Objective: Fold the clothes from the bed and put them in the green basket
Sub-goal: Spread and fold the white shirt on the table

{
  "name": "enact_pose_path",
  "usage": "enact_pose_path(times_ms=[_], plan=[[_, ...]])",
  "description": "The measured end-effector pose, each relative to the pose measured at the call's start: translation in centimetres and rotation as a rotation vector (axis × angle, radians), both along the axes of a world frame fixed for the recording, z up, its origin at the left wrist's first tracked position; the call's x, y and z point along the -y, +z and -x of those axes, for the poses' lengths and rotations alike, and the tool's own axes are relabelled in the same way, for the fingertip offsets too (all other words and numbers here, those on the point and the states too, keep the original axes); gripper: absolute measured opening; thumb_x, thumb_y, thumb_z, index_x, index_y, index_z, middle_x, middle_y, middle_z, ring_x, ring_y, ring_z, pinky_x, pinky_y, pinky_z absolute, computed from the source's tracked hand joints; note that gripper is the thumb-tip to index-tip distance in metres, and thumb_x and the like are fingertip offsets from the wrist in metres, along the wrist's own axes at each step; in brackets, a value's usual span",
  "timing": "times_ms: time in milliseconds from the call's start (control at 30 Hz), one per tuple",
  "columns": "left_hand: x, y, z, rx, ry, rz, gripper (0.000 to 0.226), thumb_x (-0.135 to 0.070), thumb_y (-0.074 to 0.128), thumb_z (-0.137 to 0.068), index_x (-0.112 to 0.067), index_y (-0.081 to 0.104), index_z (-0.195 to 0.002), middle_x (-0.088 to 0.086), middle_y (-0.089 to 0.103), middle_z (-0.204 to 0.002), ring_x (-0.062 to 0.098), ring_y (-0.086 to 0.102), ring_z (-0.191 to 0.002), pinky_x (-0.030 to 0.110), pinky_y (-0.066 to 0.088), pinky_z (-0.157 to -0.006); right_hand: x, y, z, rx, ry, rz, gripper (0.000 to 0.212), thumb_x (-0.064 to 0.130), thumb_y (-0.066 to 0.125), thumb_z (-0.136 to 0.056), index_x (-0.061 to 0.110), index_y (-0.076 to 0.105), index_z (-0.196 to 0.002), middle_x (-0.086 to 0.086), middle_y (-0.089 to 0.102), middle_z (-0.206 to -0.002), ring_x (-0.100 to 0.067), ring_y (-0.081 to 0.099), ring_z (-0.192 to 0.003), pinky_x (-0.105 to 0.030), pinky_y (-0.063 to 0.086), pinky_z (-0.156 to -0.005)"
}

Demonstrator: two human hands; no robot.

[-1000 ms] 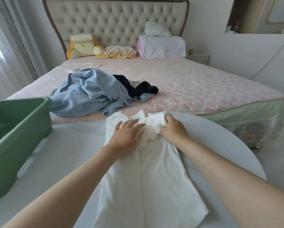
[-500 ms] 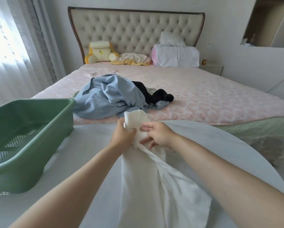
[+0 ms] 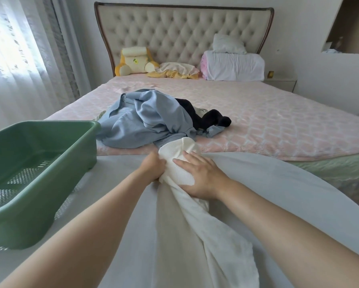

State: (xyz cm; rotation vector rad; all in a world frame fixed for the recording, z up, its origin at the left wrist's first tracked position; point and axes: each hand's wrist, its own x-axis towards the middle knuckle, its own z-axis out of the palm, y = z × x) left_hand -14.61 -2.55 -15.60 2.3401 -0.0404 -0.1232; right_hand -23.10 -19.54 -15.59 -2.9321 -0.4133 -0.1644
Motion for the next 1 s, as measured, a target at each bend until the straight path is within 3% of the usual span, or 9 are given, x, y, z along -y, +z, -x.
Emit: enact_pose_path(times_ms=[100, 200, 300, 433, 533, 667, 800, 900, 1000], plan=[[0.2, 0.1, -0.8, 0.251, 0.047, -0.112, 0.046, -0.019, 0.061, -0.093, -0.007, 0.042, -0.133, 0.015, 0.051, -0.13, 0.035, 0.05, -0.12, 0.039, 0.043, -0.094, -0.6, -0.4, -0.5, -0.07, -0.039, 0.022, 0.093, 0.074, 0.046, -0.078, 0.042, 0.011, -0.158, 0.003, 0.001, -0.169, -0.017, -0.003, -0.155, -0.048, 0.007, -0.124], [1.1, 1.2, -1.0, 0.625, -0.091, -0.101, 0.032, -0.014, 0.052, -0.095, -0.018, 0.059, -0.126, 0.003, 0.058, -0.125, 0.025, 0.05, -0.118, 0.039, 0.044, -0.096, -0.9, -0.6, -0.9, -0.106, -0.084, -0.03, 0.109, 0.079, 0.052, -0.07, 0.035, 0.007, -0.159, 0.006, 0.008, -0.167, -0.017, 0.002, -0.155, -0.051, 0.013, -0.122], [1.5, -0.1, -1.3, 0.427, -0.444, -0.196, 0.033, -0.028, 0.041, -0.102, -0.029, 0.063, -0.127, -0.007, 0.059, -0.134, 0.019, 0.049, -0.128, 0.042, 0.038, -0.108, -1.1, -0.5, -0.7, -0.133, -0.14, -0.098, 0.125, 0.08, 0.057, -0.065, 0.02, 0.001, -0.159, 0.002, 0.008, -0.167, -0.016, 0.003, -0.155, -0.047, 0.014, -0.123], [0.7, -2.0, -1.2, 0.085, -0.571, -0.281, 0.047, -0.036, 0.02, -0.109, -0.033, 0.026, -0.155, -0.018, 0.02, -0.162, 0.009, 0.007, -0.151, 0.033, 0.005, -0.122, -1.5, -0.7, -0.2, -0.163, -0.143, -0.123, 0.12, 0.073, 0.063, -0.076, 0.016, -0.003, -0.16, 0.0, -0.002, -0.168, -0.017, -0.007, -0.155, -0.043, 0.008, -0.125], [0.8, -1.8, -1.1, 0.137, -0.543, -0.358, 0.048, -0.043, 0.019, -0.107, -0.038, 0.028, -0.154, -0.018, 0.02, -0.162, 0.009, 0.008, -0.152, 0.043, 0.009, -0.122, -1.4, -0.6, 0.2, -0.184, -0.122, -0.155, 0.111, 0.067, 0.063, -0.081, 0.019, 0.002, -0.16, 0.0, -0.004, -0.169, -0.017, -0.01, -0.155, -0.04, 0.007, -0.126], [0.1, -0.9, 0.6, 0.332, -0.46, -0.349, 0.039, -0.039, 0.037, -0.103, -0.031, 0.053, -0.138, -0.01, 0.047, -0.147, 0.015, 0.035, -0.14, 0.042, 0.028, -0.114, -1.4, 0.0, 1.3, -0.18, -0.138, -0.126, 0.102, 0.067, 0.059, -0.085, 0.028, 0.003, -0.16, -0.003, -0.011, -0.167, -0.02, -0.011, -0.154, -0.041, 0.01, -0.124], [-2.3, -0.2, 3.7, 0.56, -0.492, -0.285, 0.032, -0.024, 0.059, -0.093, -0.028, 0.064, -0.124, -0.007, 0.057, -0.127, 0.018, 0.046, -0.123, 0.037, 0.041, -0.102, -2.2, 0.5, 2.7, -0.124, -0.143, -0.088, 0.088, 0.063, 0.056, -0.088, 0.028, 0.014, -0.158, -0.002, 0.006, -0.166, -0.021, 0.004, -0.153, -0.043, 0.02, -0.121], [-3.5, 0.1, 6.9, 0.526, -0.514, -0.291, 0.028, -0.026, 0.052, -0.097, -0.032, 0.066, -0.12, -0.008, 0.055, -0.123, 0.014, 0.048, -0.118, 0.037, 0.044, -0.097, -2.3, 1.2, 3.9, -0.167, -0.136, -0.125, 0.087, 0.057, 0.058, -0.091, 0.021, 0.016, -0.158, 0.0, 0.01, -0.167, -0.019, 0.007, -0.154, -0.042, 0.019, -0.123], [-4.1, 0.6, 9.8, 0.552, -0.546, -0.316, 0.033, -0.024, 0.046, -0.099, -0.03, 0.063, -0.127, -0.008, 0.054, -0.132, 0.015, 0.045, -0.125, 0.037, 0.04, -0.103, -2.0, 2.6, 5.5, -0.149, -0.172, -0.248, 0.075, 0.048, 0.065, -0.09, 0.021, 0.031, -0.152, -0.001, 0.029, -0.158, -0.021, 0.028, -0.146, -0.037, 0.029, -0.118]])
